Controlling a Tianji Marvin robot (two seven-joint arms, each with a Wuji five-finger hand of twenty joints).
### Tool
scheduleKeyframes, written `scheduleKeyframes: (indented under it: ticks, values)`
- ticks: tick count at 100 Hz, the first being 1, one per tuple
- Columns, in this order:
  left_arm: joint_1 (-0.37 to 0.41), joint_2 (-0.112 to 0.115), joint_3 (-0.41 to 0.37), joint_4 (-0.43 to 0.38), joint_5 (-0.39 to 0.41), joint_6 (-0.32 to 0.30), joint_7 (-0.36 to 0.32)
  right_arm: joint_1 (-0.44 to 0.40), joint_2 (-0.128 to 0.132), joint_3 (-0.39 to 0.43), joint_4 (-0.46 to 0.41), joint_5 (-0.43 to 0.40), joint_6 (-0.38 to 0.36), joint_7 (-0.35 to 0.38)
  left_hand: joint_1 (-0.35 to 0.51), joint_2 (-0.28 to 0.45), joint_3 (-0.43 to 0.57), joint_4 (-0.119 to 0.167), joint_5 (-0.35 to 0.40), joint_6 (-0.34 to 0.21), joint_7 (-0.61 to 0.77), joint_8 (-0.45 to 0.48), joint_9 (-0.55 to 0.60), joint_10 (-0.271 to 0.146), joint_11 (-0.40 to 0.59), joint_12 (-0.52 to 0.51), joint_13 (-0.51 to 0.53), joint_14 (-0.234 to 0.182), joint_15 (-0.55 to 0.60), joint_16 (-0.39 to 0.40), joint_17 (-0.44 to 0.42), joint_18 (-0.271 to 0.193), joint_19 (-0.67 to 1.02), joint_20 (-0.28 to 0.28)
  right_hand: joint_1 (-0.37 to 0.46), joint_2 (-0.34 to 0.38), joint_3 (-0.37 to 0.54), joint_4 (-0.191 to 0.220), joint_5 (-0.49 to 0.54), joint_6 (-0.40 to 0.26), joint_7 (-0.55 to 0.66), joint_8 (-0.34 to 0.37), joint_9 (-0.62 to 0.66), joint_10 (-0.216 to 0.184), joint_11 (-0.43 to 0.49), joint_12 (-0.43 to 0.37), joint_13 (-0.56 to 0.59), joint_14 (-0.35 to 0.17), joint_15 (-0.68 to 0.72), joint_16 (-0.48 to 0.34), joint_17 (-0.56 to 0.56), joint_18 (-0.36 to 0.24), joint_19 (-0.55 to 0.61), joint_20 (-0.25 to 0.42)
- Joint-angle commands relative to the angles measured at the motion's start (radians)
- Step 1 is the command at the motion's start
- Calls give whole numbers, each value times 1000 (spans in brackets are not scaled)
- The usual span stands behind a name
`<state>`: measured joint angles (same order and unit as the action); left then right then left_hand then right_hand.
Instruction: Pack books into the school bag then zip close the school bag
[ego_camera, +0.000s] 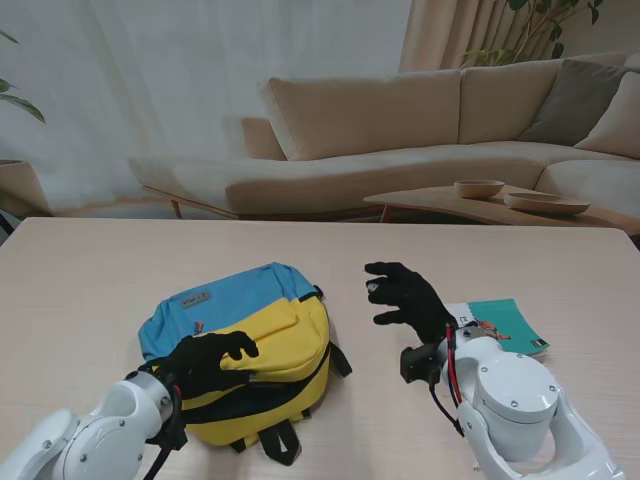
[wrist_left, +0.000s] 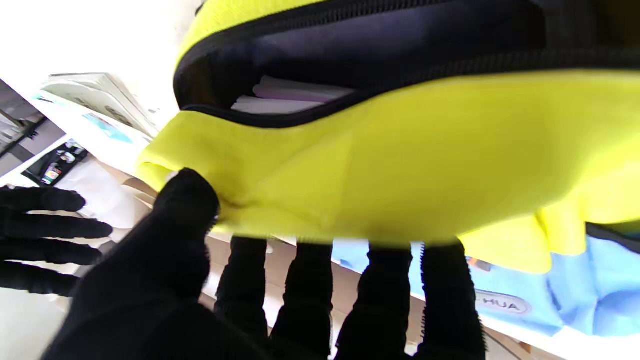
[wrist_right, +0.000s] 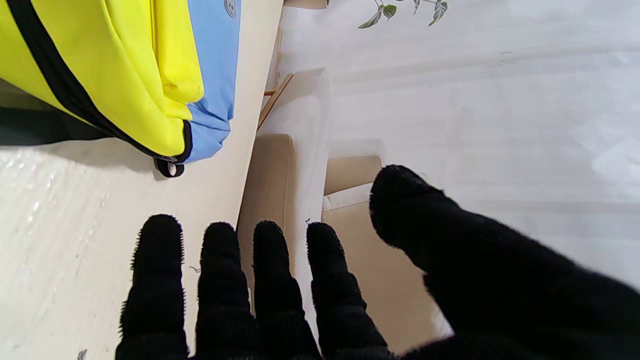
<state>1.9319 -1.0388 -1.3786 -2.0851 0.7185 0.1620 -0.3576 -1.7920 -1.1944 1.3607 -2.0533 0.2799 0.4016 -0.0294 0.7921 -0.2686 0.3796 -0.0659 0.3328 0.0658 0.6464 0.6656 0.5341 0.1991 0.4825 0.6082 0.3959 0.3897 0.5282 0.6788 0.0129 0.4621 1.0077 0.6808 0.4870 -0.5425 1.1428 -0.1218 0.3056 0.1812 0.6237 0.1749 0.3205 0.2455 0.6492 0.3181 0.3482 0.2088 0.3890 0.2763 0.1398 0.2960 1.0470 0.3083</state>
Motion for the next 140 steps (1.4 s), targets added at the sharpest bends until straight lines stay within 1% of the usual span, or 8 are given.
scheduleKeyframes:
  ticks: [1, 14, 29, 65, 81, 102, 125, 140]
  values:
    - [16, 2, -11, -26, -11, -18, -25, -4, 4, 13, 4, -6, -10, 24, -53, 20, 16, 35, -46, -1, -57, -53, -59, -22, -65, -51, -53, -27, -69, -37, -47, -30, -84, -31, -43, -19, -7, 50, 36, -29, 22, 18, 22, -27, 15, 15, 20, -24, 25, 11, -9, 7, 29, 16]
    - [31, 3, -37, -47, -37, -60, -37, -12, 14, 38, 15, -48, -56, 50, -91, 23, -45, 30, -79, -11, -141, -138, -114, -24, -153, -120, -95, -41, -163, -76, -76, -46, -203, -30, -49, -20, -12, 50, 62, -40, 52, 55, 34, -36, 32, 22, 13, -34, 28, 14, -21, 1, 24, 14]
    - [23, -7, -39, -45, -53, -91, 21, -12, 36, 61, 50, -196, -155, 88, -91, 47, -86, 34, -71, -25, -197, -196, -133, -23, -218, -168, -122, -46, -242, -112, -91, -51, -300, -35, -69, -48, 14, 58, 111, -72, 75, 116, 72, -63, 47, 29, 22, -52, 47, 23, -35, -6, 28, 15]
    - [-87, -11, -5, 45, -13, -152, 67, 47, 85, 154, 184, -484, -294, 203, -64, 73, -76, 42, -84, -51, -219, -241, -175, -46, -257, -198, -165, -80, -319, -147, -108, -80, -459, -55, -66, -103, 70, 65, 183, -138, 76, 218, 68, -125, 147, 73, 26, -91, 121, 62, -37, -8, 33, 18]
    - [-124, -8, 15, 67, 16, -147, 57, 106, 105, 177, 299, -622, -359, 239, -63, 85, -79, 43, -84, -56, -215, -244, -174, -49, -255, -198, -165, -84, -324, -149, -105, -81, -480, -53, -69, -109, 74, 68, 158, -147, 11, 218, -46, -173, 174, 79, -17, -136, 104, 56, -48, -58, 15, 9]
    - [-156, -4, 36, 76, 50, -143, 42, 187, 119, 187, 455, -744, -430, 248, -61, 86, -81, 45, -85, -61, -209, -244, -167, -52, -249, -195, -160, -88, -324, -149, -103, -82, -487, -46, -61, -113, 67, 69, 142, -226, -7, 214, 25, -215, 167, 68, -14, -155, 86, 46, -63, -73, -16, -7]
    - [-181, -2, 55, 82, 59, -128, 26, 293, 137, 155, 649, -932, -504, 215, -60, 92, -83, 45, -83, -61, -203, -243, -165, -53, -246, -194, -161, -88, -325, -149, -102, -82, -491, -40, -65, -110, 67, 72, 125, -291, -30, 198, 72, -224, 52, 32, 20, -180, 31, 19, -65, -84, -38, -23]
    - [-184, -2, 58, 84, 64, -123, 29, 345, 138, 118, 751, -970, -501, 171, -55, 94, -85, 45, -78, -60, -199, -242, -161, -51, -243, -193, -160, -88, -323, -149, -102, -82, -493, -37, -67, -109, 65, 70, 109, -281, -26, 199, 47, -221, 48, 33, 11, -182, 18, 13, -63, -89, -47, -28]
